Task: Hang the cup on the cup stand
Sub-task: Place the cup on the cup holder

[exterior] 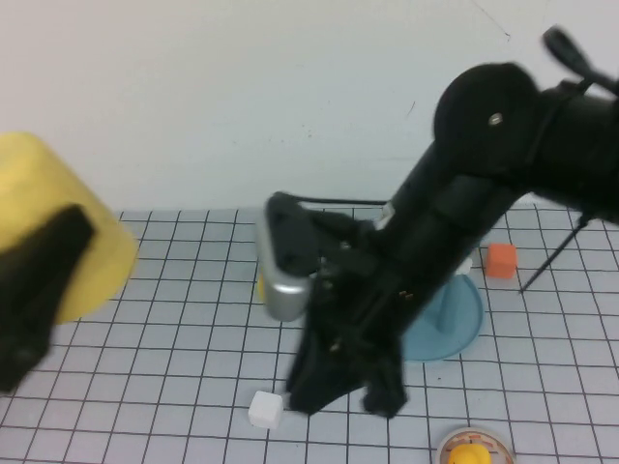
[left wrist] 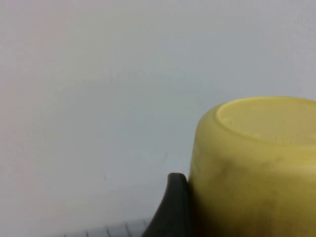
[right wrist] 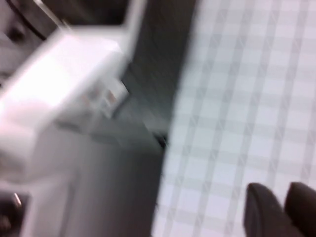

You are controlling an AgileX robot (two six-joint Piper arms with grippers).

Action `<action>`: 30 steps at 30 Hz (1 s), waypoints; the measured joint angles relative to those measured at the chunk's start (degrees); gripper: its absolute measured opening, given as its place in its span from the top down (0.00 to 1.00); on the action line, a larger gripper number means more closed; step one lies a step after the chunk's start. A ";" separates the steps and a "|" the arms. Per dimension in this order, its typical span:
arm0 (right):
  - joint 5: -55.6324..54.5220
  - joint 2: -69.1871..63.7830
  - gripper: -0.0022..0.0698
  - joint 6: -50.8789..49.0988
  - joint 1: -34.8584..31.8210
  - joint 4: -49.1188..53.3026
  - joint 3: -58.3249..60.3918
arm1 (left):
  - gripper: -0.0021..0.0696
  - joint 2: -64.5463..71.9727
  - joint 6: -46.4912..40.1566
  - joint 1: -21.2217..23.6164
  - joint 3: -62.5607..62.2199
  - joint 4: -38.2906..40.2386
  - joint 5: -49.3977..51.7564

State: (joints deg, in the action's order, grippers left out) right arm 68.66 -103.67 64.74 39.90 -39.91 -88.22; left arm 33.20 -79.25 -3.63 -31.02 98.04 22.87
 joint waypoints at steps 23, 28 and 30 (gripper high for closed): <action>1.83 39.54 0.96 -43.84 -0.10 47.77 13.27 | 0.13 51.90 -36.90 -15.12 -26.66 -1.53 20.34; 1.11 53.31 0.96 -52.91 -0.10 54.78 22.54 | 0.13 62.71 -41.25 -21.09 -32.85 -1.53 20.17; 0.56 58.70 0.96 -56.75 -0.10 57.62 25.95 | 0.13 67.36 -41.63 -22.18 -36.20 -1.53 19.93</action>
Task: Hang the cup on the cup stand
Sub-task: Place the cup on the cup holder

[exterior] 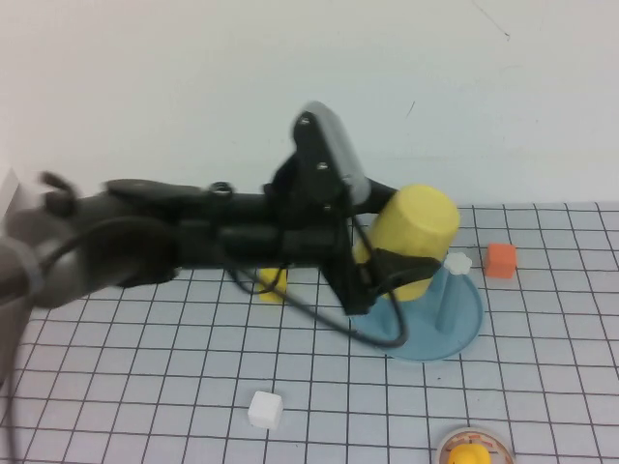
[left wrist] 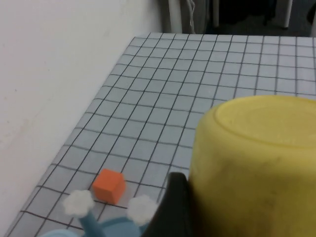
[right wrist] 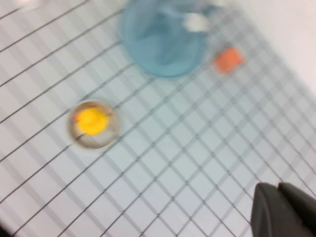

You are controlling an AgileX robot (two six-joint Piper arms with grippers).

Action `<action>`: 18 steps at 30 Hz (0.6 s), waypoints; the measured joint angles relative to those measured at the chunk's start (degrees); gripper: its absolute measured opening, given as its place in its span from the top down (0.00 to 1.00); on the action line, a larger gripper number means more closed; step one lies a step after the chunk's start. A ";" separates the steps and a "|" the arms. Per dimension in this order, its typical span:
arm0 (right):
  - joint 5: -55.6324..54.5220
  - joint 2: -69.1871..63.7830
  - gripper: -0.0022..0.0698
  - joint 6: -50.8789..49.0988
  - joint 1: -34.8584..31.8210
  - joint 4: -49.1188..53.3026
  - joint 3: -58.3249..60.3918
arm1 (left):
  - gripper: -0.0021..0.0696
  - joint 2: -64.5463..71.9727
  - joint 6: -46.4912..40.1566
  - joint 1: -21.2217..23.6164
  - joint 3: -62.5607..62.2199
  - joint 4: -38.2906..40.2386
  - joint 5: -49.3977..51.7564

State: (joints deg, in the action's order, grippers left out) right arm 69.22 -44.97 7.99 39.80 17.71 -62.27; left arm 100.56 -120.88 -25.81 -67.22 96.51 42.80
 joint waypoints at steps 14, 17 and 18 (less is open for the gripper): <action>1.25 29.27 0.96 -12.69 0.00 8.05 16.92 | 0.13 22.20 3.99 -0.25 -21.15 0.11 -3.48; 1.25 30.92 0.96 -13.08 0.00 8.05 18.07 | 0.14 25.16 4.23 -0.25 -23.63 0.11 -4.86; 1.25 31.09 0.96 -13.08 0.00 8.05 18.31 | 0.14 26.11 4.23 -0.25 -24.41 0.22 -5.14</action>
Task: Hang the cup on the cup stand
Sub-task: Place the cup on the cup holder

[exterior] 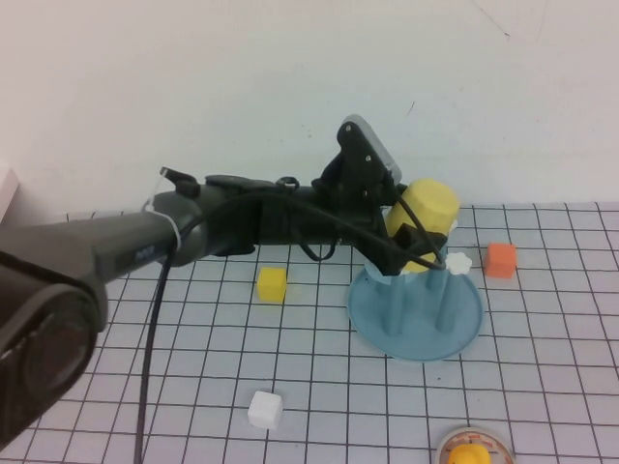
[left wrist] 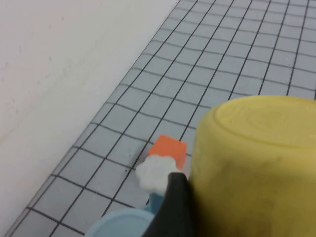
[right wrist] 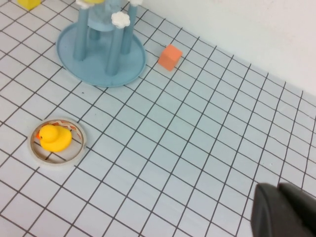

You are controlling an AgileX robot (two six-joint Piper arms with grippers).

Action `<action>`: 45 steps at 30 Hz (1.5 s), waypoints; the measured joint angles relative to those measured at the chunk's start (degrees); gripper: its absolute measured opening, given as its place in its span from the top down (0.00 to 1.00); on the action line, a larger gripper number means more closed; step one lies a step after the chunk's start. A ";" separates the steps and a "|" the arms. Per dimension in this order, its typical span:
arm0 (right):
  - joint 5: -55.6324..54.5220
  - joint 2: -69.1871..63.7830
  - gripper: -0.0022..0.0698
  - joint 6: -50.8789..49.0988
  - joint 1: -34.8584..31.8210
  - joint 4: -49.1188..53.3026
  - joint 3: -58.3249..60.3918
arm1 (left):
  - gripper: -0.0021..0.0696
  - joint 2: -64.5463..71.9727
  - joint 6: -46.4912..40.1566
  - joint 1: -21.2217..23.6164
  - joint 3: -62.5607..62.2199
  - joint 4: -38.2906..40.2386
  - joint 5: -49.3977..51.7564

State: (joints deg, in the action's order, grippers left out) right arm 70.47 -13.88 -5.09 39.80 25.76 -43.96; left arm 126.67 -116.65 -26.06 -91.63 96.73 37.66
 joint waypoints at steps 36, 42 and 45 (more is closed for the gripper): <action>-4.24 0.28 0.97 0.02 0.00 0.53 0.64 | 0.08 4.35 10.48 0.00 -1.65 0.07 -7.20; -4.24 0.28 0.97 1.08 0.00 0.63 0.64 | 0.08 4.22 11.72 0.00 -1.65 -2.19 -7.07; -4.24 0.28 0.97 1.08 0.00 0.63 0.64 | 0.10 2.56 13.13 0.00 -1.65 -2.86 -7.20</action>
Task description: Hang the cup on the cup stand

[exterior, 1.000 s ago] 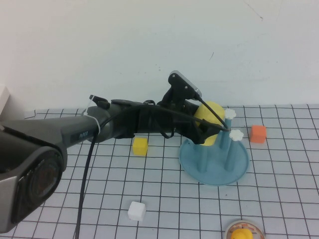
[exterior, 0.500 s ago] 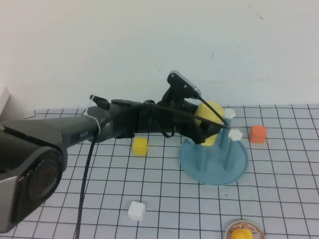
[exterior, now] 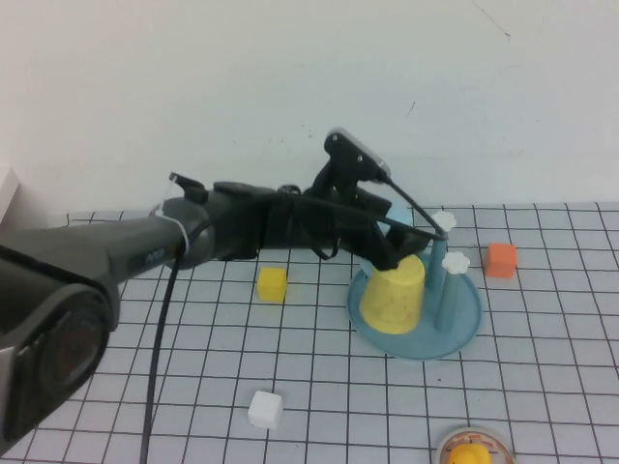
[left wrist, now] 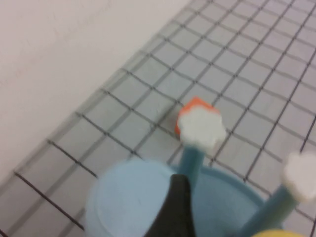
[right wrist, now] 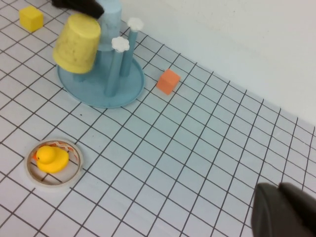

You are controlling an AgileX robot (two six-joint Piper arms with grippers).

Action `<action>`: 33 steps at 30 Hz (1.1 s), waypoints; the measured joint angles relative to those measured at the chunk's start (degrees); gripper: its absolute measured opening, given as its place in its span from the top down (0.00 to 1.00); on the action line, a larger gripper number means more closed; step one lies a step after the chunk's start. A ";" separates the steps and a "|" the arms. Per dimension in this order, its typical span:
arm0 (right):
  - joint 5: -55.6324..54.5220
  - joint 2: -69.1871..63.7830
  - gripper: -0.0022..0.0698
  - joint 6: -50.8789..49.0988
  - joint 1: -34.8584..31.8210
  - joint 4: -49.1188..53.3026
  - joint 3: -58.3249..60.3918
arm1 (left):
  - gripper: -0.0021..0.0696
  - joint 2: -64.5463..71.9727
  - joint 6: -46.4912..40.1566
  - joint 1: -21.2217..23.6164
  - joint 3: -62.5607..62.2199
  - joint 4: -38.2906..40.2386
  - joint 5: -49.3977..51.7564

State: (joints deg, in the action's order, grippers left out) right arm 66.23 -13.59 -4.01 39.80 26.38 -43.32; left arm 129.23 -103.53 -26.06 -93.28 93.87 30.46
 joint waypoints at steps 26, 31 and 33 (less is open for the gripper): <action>-21.76 -6.95 0.97 27.14 0.00 -20.52 0.00 | 0.97 -46.49 37.29 0.00 0.00 -45.63 -3.41; -14.72 -13.20 0.97 45.43 0.00 -32.55 0.04 | 0.97 -50.41 50.05 0.00 0.00 -59.37 20.15; -9.96 -15.33 0.97 46.77 0.00 -31.32 0.13 | 0.97 -50.55 57.27 -0.03 0.00 -67.04 27.61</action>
State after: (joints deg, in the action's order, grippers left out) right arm 56.27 -28.92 42.76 39.80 -4.93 -43.19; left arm 78.68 -46.26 -26.09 -93.28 26.83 58.07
